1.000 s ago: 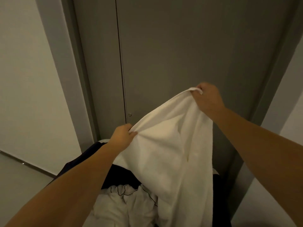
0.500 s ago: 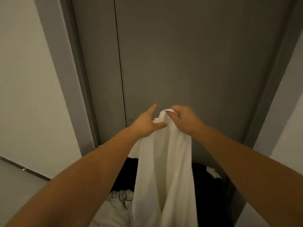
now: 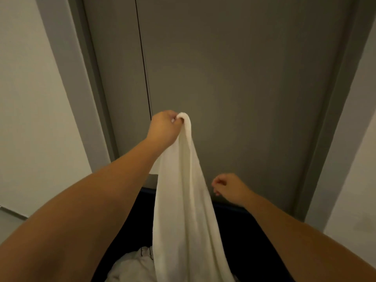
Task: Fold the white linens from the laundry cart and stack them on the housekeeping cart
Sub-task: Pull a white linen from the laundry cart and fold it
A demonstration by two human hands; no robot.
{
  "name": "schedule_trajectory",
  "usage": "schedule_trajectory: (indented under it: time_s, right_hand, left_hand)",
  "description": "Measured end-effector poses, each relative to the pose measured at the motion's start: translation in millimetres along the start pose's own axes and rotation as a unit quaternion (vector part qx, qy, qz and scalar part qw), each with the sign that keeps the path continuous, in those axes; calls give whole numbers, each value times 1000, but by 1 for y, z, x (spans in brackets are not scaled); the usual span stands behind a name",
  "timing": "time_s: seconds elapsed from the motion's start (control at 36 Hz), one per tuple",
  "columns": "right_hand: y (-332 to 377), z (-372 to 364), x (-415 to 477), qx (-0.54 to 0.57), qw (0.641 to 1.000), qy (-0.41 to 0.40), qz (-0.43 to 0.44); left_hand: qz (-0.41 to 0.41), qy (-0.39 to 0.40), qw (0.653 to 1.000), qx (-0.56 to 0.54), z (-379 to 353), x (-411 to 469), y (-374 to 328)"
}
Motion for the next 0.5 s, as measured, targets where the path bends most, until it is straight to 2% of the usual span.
schedule_trajectory:
  time_s: [0.08,0.14,0.25,0.42,0.5]
  right_hand:
    - [18,-17,-1,113,992,-45,14]
    - [37,-26,2,114,991,-54,40]
    - [66,-30,8,4,994,-89,71]
    - [56,-43,13,-97,991,-86,38]
    - [43,-47,15,-140,984,-109,20]
  left_hand:
    - [-26,-6,999,19,8,4,-13]
    - [-38,-12,999,30,11,6,-21]
    - [-51,-29,998,38,18,8,-34]
    - [-41,-53,998,19,31,14,-39]
    - [-43,-62,997,16,37,18,-41]
Point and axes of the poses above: each hand's wrist, its own x-axis towards the middle knuckle, its own z-axis out of the back of the hand, y = z × x, the point moved 8 cm from there along x, towards the middle knuckle, and after that the axes turned 9 degrees about z, right-handed, at the moved point
